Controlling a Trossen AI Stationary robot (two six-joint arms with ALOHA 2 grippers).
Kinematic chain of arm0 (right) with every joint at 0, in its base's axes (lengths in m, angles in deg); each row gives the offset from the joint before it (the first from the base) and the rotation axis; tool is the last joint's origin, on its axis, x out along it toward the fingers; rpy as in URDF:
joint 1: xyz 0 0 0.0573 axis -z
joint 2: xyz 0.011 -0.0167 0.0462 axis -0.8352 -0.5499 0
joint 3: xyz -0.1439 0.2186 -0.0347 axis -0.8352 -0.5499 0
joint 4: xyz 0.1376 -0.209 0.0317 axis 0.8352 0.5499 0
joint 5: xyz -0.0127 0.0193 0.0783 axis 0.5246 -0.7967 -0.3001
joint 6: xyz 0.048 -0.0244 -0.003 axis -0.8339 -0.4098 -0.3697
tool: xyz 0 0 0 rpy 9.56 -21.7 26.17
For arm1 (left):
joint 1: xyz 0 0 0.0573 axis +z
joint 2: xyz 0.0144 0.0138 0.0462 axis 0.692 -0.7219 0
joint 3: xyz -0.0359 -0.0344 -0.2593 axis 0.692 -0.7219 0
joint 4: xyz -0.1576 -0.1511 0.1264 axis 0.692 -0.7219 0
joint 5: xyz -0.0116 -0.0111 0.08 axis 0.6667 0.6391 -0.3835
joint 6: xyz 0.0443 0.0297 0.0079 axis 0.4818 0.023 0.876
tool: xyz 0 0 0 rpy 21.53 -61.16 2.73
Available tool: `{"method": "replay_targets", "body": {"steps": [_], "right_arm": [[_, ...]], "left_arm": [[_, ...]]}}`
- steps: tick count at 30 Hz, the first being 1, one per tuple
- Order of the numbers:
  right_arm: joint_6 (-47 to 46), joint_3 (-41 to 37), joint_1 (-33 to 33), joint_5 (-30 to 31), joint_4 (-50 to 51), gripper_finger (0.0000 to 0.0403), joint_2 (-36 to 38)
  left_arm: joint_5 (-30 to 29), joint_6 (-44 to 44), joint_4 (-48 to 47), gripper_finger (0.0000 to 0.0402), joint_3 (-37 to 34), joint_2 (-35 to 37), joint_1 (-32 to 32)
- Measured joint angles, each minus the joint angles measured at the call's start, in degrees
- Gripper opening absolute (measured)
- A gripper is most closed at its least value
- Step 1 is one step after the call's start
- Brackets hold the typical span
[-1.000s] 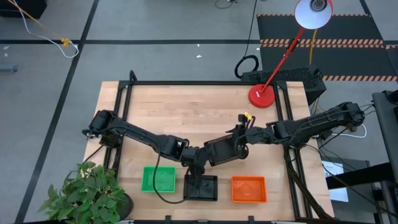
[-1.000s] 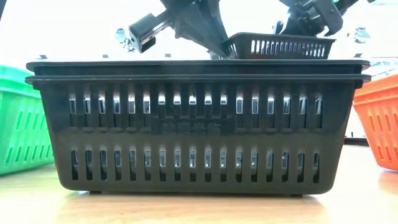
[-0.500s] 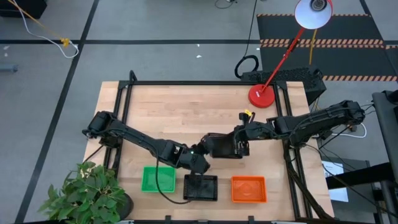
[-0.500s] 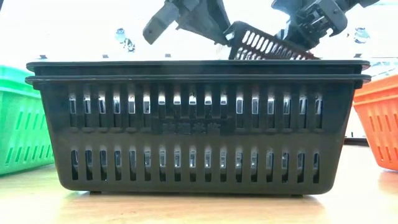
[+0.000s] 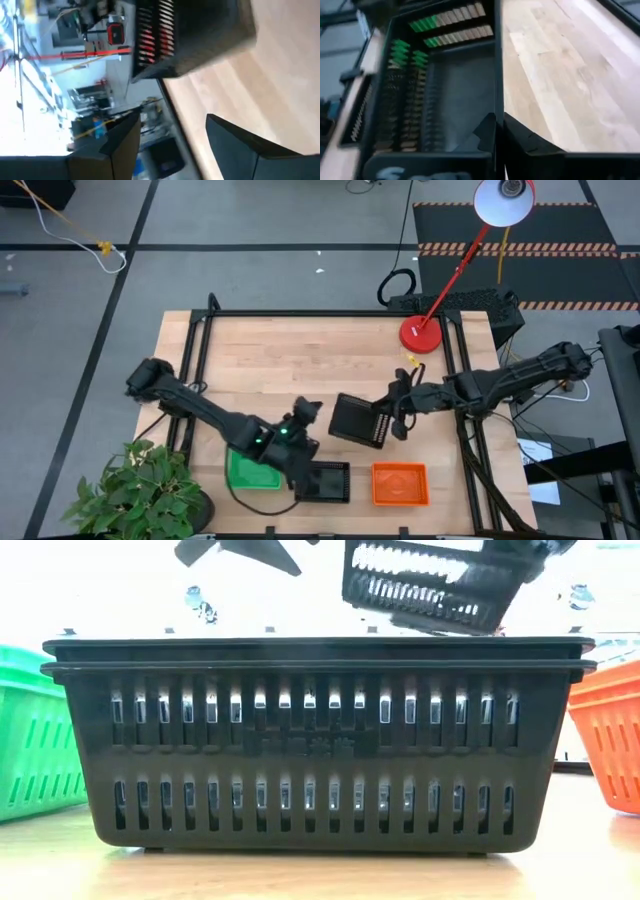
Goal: Stack baskets by color
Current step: Stack the top black bin on top of the bottom black bin
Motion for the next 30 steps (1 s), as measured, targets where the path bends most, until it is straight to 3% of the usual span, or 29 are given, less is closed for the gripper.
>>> {"method": "replay_targets", "body": {"steps": [8, 16, 24, 30], "right_arm": [[-14.50, 0.00, -2.74, -3.73, -5.55, 0.0011, -1.68], [-16.51, 0.09, -7.03, -5.48, -19.11, 0.0009, -10.11], [-18.35, 4.74, -7.75, -9.94, -22.33, 0.0008, -21.43], [-16.57, 11.93, -7.11, -16.58, -19.68, 0.0008, -30.31]], "left_arm": [[0.40, -21.54, -1.61, 0.0188, 0.00, 10.02, 0.62], [5.41, -40.47, -6.27, 0.0145, -0.88, 17.22, 6.35], [7.92, -42.76, -6.35, 0.0127, -3.75, 18.08, 12.02], [16.25, -41.75, -6.21, 0.0129, -4.33, 18.08, 15.69]]}}
